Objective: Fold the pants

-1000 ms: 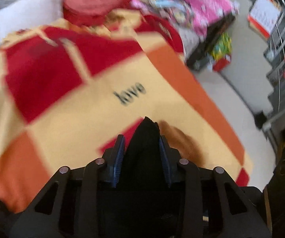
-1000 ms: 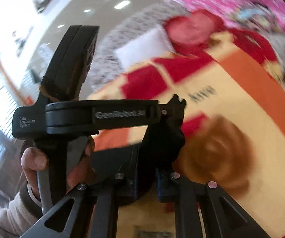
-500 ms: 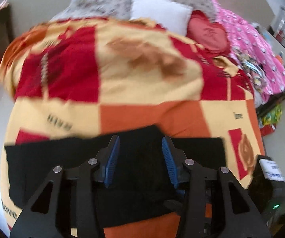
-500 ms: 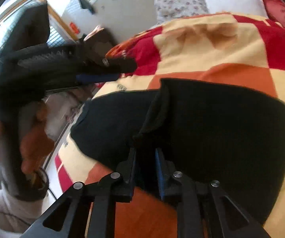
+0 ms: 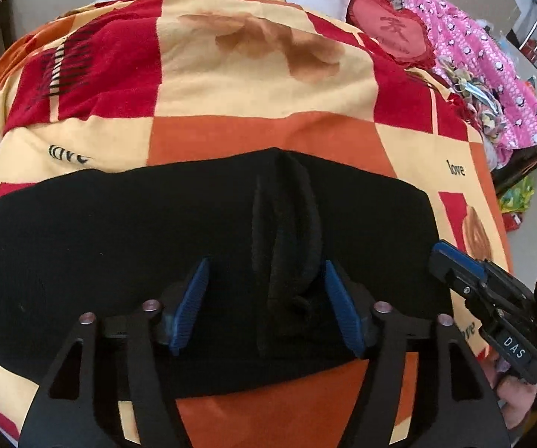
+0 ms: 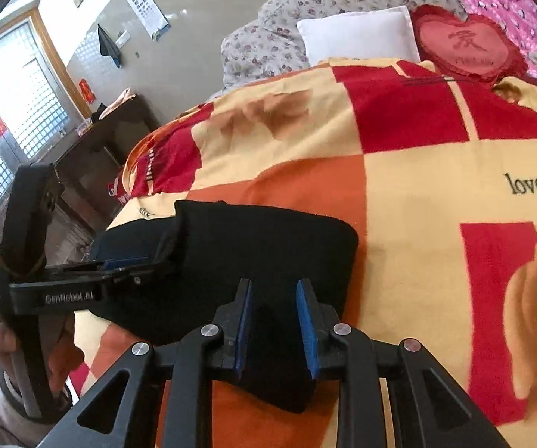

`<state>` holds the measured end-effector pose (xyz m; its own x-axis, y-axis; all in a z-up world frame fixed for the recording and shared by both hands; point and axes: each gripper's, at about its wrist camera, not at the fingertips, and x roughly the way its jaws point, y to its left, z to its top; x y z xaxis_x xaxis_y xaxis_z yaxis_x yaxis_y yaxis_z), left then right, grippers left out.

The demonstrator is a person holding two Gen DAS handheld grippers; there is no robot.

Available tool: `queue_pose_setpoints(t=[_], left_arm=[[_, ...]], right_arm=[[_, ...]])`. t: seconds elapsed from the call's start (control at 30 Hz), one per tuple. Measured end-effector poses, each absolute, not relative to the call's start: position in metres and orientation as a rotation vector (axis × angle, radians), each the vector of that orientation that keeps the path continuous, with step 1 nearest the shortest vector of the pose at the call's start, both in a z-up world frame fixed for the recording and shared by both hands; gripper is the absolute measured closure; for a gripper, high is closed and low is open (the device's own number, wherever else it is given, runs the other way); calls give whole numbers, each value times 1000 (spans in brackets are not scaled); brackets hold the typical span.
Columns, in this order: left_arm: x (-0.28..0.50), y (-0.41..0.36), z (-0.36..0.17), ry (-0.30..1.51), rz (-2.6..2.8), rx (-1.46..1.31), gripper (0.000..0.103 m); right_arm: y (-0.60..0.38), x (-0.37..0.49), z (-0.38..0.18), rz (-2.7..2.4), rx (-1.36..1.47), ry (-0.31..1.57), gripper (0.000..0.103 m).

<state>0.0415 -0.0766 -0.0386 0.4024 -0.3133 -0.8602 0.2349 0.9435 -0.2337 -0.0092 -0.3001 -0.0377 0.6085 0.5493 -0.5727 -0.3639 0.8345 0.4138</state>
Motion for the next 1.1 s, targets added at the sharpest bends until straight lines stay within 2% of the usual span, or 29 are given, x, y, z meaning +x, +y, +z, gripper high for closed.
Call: queue_pose_setpoints(t=[0.1, 0.17, 0.2, 0.23, 0.33, 0.5, 0.77, 0.8, 0.83, 0.87, 0.93, 1.1], left_arm=[[37, -90, -41, 1080, -329, -6, 39], [34, -93, -38, 1066, -319, 10, 73], [33, -92, -36, 1062, -318, 8, 79], [30, -90, -32, 1055, -319, 6, 90], [22, -79, -25, 1043, -325, -21, 95], [24, -72, -36, 1063, -291, -24, 94], [16, -68, -35, 1062, -325, -69, 93], [15, -68, -35, 1067, -334, -79, 91], [14, -68, -34, 1067, -339, -80, 84], [14, -69, -34, 1065, -342, -79, 73], [14, -71, -34, 1065, -359, -98, 62], [20, -82, -37, 1074, -359, -93, 59]], right_arm=[[-302, -18, -35, 534, 268, 748, 80], [-300, -18, -34, 532, 260, 742, 80], [-300, -20, -31, 535, 252, 732, 80], [-297, -27, -22, 541, 244, 725, 80], [-291, -33, -11, 564, 228, 714, 80], [-266, -14, -23, 574, 185, 782, 80], [-267, -25, -12, 568, 167, 756, 80], [-270, -25, -12, 560, 172, 757, 80], [-275, -25, -12, 556, 186, 759, 79], [-279, -25, -14, 555, 199, 762, 79], [-285, -24, -16, 545, 215, 771, 78], [-294, -23, -19, 553, 253, 771, 78]])
